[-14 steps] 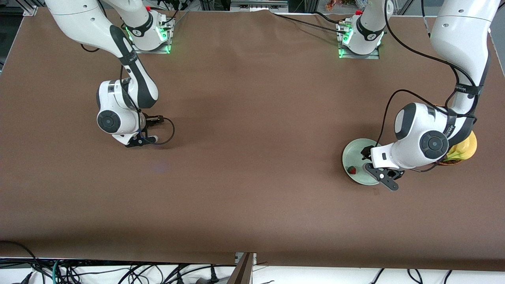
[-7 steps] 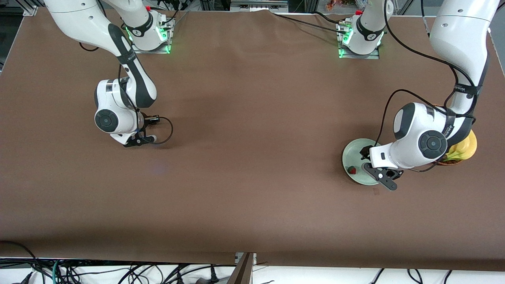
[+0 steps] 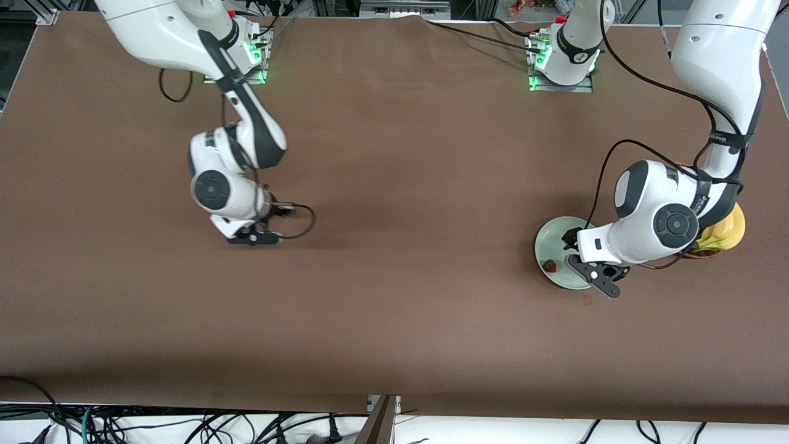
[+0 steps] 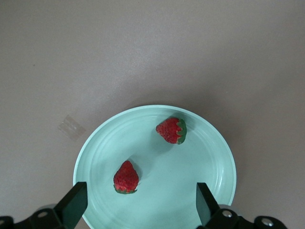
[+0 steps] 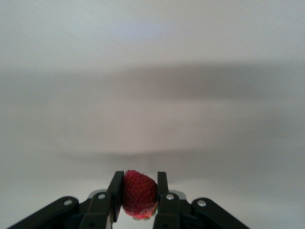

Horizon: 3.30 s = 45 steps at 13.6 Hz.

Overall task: Collect all strawberries into plate
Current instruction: 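Carry the last strawberry to mid-table and release it with the right gripper, then grasp the strawberry with the left gripper while the right gripper withdraws, then carry the strawberry onto the plate and open the left gripper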

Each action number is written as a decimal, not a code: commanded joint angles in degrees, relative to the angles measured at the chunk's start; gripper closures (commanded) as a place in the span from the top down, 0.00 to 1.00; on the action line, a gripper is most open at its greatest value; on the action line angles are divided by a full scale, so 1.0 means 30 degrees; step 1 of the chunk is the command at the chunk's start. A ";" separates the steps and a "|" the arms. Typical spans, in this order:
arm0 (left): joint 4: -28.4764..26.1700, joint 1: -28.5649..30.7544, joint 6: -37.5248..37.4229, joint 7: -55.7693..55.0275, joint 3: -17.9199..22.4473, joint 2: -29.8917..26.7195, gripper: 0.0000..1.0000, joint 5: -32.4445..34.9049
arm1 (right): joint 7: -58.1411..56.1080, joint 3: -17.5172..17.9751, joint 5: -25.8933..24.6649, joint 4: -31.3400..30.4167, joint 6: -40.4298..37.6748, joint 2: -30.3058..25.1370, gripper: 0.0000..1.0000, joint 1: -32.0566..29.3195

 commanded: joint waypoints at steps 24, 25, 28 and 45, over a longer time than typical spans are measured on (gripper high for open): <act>-0.5772 -0.0896 0.3219 -1.6194 -0.4533 -0.1631 1.00 0.0440 | -0.0968 0.1474 -0.1808 0.6778 -0.6400 -0.1151 1.00 -0.1658; -0.7237 -0.1070 0.4801 -1.6520 -0.4534 -0.2071 1.00 0.0440 | -0.2260 0.1474 -0.1866 0.6720 -0.7839 -0.1884 1.00 -0.2595; -0.8947 -0.1304 0.5374 -1.8272 -0.4534 -0.3011 1.00 0.0440 | -0.4788 0.1328 -0.2130 0.5961 -1.0980 -0.4693 1.00 -0.4679; -0.8666 -0.1511 0.5883 -1.8430 -0.4153 -0.2192 0.11 0.3985 | -0.6374 -0.1456 -0.2219 0.8096 -1.6115 -0.8836 1.00 -0.5797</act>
